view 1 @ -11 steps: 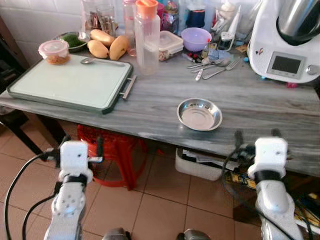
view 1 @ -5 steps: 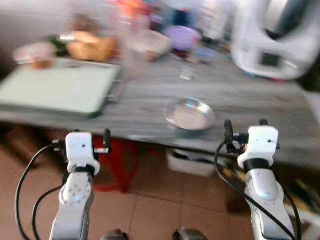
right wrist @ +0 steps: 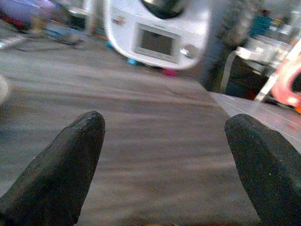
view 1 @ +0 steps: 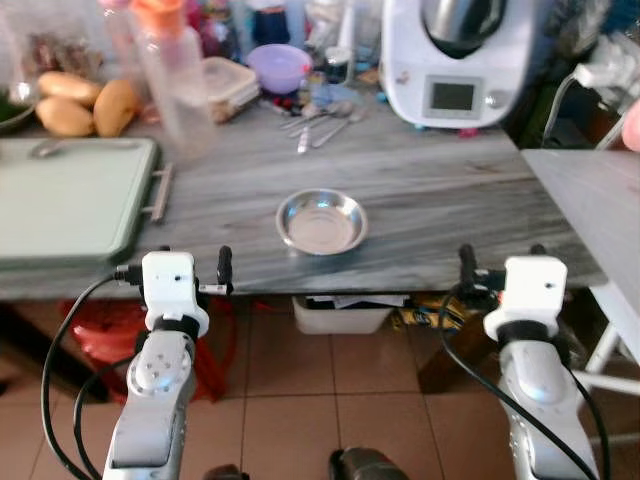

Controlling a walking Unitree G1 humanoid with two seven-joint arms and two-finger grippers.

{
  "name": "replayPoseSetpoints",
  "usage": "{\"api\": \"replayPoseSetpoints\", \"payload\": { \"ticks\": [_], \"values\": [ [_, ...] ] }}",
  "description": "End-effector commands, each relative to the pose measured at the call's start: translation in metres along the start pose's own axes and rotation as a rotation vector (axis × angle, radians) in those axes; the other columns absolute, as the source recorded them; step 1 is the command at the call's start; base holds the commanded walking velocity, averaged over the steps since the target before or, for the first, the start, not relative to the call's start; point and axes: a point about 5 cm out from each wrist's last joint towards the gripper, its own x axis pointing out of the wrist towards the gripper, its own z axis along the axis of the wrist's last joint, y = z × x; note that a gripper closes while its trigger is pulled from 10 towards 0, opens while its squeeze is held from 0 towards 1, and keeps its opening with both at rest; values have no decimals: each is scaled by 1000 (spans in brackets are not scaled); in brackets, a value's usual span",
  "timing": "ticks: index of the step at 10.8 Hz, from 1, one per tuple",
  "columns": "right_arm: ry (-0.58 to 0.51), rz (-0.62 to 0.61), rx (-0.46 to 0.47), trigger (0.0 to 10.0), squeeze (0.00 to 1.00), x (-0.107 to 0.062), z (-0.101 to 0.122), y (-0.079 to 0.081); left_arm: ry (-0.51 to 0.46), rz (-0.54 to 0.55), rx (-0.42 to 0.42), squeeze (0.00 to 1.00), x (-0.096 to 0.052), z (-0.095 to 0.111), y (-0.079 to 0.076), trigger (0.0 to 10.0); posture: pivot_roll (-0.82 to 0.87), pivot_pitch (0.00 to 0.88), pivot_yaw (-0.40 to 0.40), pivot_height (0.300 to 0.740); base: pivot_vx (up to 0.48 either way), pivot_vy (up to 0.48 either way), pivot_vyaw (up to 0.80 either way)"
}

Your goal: Setting the table

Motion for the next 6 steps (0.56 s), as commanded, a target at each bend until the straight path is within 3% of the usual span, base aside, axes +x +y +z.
{"api": "replayPoseSetpoints", "payload": {
  "ticks": [1,6],
  "values": [
    [-19,13,9,10000,0,1,5,2,27,-2,2,0,-1,-4,1,10000,-22,0,-11,740,-292,0,0],
    [-10,8,27,10000,0,2,6,3,36,-10,9,0,-1,-4,2,10000,-27,0,0,740,-332,0,0]
  ]
}}
